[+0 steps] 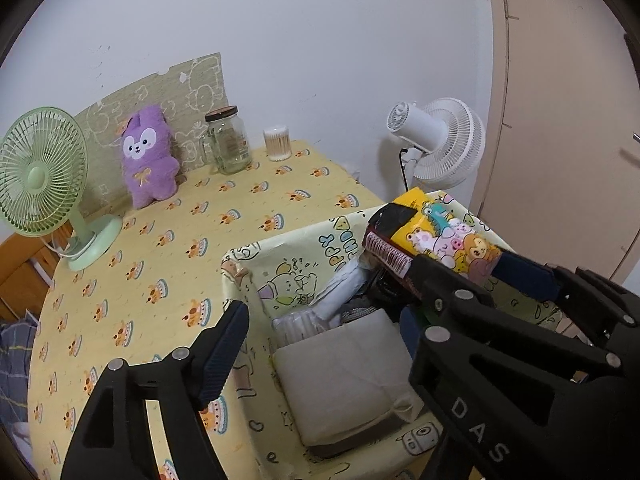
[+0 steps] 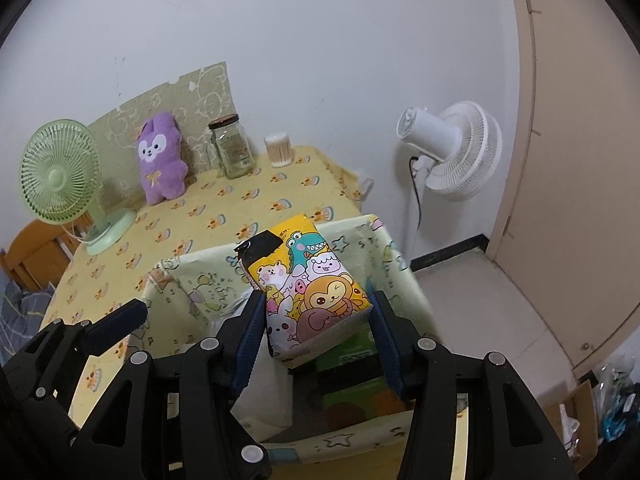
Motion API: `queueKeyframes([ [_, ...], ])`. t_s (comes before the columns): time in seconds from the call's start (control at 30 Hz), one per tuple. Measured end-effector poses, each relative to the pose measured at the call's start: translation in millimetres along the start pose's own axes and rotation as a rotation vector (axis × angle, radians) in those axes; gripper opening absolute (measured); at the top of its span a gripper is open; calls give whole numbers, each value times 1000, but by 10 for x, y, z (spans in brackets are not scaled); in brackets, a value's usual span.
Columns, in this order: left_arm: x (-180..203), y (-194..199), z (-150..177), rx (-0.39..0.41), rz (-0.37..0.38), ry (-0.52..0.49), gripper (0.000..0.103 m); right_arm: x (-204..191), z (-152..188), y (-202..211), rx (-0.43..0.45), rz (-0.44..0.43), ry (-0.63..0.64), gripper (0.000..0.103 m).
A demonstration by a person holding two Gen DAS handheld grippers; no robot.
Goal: Organize soft objects
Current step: 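Release the sock into the box with the left tool while the right tool drops the snack box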
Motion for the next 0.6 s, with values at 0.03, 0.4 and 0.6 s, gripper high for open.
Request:
queueKeyframes([
  [0.03, -5, -1, 9, -2, -1, -1, 80, -10, 8, -6, -3, -5, -4, 55],
  [0.4, 21, 57, 78, -13, 34, -8, 81, -17, 79, 92, -21, 18, 9, 74],
  [0.6, -4, 186, 68, 10, 43, 1, 85, -62, 49, 219, 1, 34, 18, 83],
])
Point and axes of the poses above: each gripper's, at about its wrist camera, not at the fingertips, and y roughly against the way its jaws point, x to its right, z to its underside, the point moved 10 cm from there along -y, roughly the way its jaws point, and after that the axes turned 15 degrees about y, right-handed, at the moved point
